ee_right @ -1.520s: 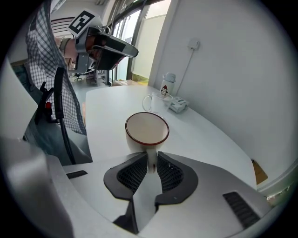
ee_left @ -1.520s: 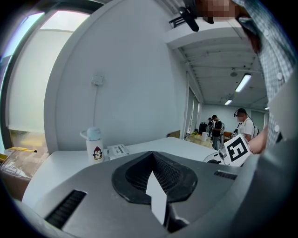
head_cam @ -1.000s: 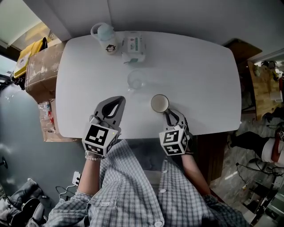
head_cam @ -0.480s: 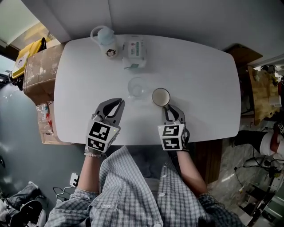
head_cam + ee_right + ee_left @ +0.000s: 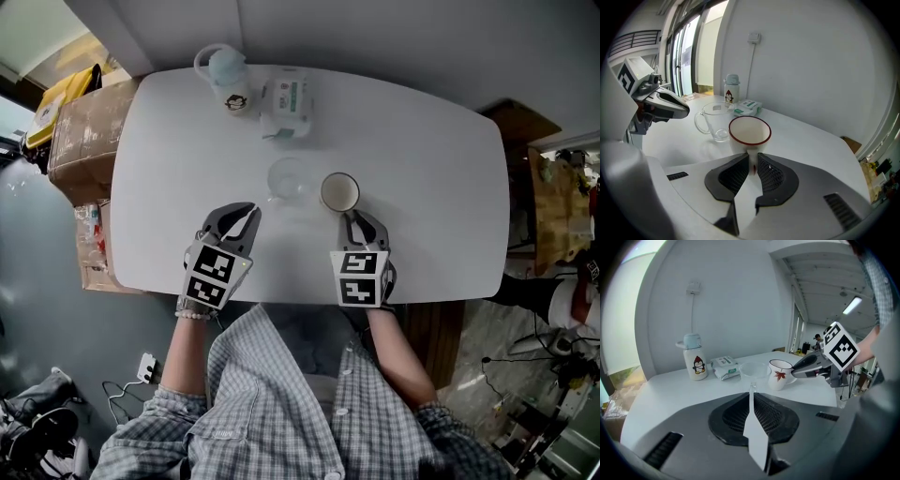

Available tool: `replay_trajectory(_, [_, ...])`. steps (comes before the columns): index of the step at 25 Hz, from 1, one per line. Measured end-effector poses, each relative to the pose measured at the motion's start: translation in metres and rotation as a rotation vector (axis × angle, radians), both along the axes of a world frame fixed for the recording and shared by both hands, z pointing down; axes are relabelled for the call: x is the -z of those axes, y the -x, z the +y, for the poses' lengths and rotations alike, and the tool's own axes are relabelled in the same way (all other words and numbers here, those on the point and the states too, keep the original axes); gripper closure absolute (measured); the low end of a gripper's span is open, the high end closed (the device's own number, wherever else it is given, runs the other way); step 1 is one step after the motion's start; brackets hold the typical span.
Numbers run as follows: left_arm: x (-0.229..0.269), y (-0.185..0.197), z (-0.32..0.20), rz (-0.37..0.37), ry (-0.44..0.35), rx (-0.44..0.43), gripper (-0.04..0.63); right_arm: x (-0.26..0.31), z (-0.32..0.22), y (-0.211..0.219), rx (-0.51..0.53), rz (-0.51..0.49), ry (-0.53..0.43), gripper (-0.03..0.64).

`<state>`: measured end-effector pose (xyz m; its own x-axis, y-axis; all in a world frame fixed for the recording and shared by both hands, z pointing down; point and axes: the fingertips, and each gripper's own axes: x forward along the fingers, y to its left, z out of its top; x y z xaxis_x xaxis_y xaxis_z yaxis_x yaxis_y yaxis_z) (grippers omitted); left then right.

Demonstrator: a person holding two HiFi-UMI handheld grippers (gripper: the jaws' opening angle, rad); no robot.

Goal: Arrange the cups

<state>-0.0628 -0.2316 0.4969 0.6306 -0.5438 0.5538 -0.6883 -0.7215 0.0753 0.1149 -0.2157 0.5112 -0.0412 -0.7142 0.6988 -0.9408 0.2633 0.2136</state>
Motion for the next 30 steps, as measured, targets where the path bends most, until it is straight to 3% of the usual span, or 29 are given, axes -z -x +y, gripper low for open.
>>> replay_trajectory(4, [-0.007, -0.004, -0.001, 0.019, 0.024, 0.045, 0.583, 0.0, -0.004, -0.001, 0.008, 0.005, 0.0, 0.551])
replay_trajectory(7, [-0.009, -0.008, -0.003, 0.042, 0.038, 0.048, 0.514, 0.002, -0.009, -0.001, 0.022, -0.001, 0.004, 0.551])
replay_trajectory(9, [-0.011, -0.011, -0.004, 0.035, 0.042, 0.044, 0.502, 0.001, -0.012, -0.002, 0.02, -0.007, 0.008, 0.551])
replay_trajectory(15, [-0.017, -0.018, -0.007, 0.012, 0.049, 0.036, 0.5, -0.001, -0.022, -0.001, 0.002, -0.053, 0.006, 0.551])
replay_trajectory(19, [-0.018, -0.021, -0.006, 0.014, 0.052, 0.041, 0.5, -0.002, -0.02, 0.002, 0.06, -0.121, 0.018, 0.525])
replay_trajectory(30, [-0.022, -0.022, -0.003, 0.065, 0.079, 0.133, 0.52, -0.001, -0.006, 0.004, 0.136, -0.123, 0.027, 0.538])
